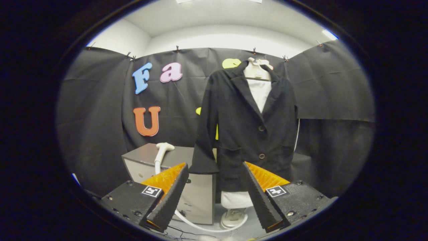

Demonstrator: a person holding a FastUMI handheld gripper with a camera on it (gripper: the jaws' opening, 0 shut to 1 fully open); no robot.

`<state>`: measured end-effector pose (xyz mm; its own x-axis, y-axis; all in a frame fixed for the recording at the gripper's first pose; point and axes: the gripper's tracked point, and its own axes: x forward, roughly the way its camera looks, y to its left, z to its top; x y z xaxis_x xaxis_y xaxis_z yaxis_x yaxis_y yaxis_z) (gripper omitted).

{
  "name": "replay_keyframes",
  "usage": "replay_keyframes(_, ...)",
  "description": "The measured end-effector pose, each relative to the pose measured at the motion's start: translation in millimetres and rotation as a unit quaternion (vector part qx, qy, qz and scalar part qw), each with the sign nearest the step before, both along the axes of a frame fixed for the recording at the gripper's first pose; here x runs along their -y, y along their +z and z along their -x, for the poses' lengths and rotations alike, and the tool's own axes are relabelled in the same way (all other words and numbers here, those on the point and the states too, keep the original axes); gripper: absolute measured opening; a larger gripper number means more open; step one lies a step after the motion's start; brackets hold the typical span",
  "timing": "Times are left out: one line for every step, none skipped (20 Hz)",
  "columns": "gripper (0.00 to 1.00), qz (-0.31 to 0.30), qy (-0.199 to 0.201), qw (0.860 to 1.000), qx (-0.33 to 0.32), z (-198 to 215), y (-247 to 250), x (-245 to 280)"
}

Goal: Iron the clothes twice with a garment steamer, once on the left side and once on the right side.

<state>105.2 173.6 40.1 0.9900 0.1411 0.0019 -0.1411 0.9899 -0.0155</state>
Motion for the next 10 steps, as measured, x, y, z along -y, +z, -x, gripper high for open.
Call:
replay_keyframes(0.98,0.005,0.013,1.0,-0.004,-16,0,-19)
replay_keyframes(0.98,0.008,0.027,1.0,-0.005,-32,2,-39)
replay_keyframes(0.98,0.009,0.044,0.999,-0.012,-49,1,-59)
replay_keyframes(0.98,0.009,0.061,0.998,-0.025,-63,-2,-80)
replay_keyframes(0.98,0.007,0.076,0.996,-0.035,-79,-2,-100)
replay_keyframes(0.98,0.007,0.086,0.995,-0.045,-96,-4,-117)
replay_keyframes(0.98,0.011,0.092,0.994,-0.053,-115,-6,-133)
replay_keyframes(0.98,0.011,0.099,0.993,-0.063,-132,-10,-148)
replay_keyframes(0.98,0.011,0.108,0.991,-0.077,-149,-14,-165)
replay_keyframes(0.98,0.012,0.115,0.989,-0.088,-164,-19,-180)
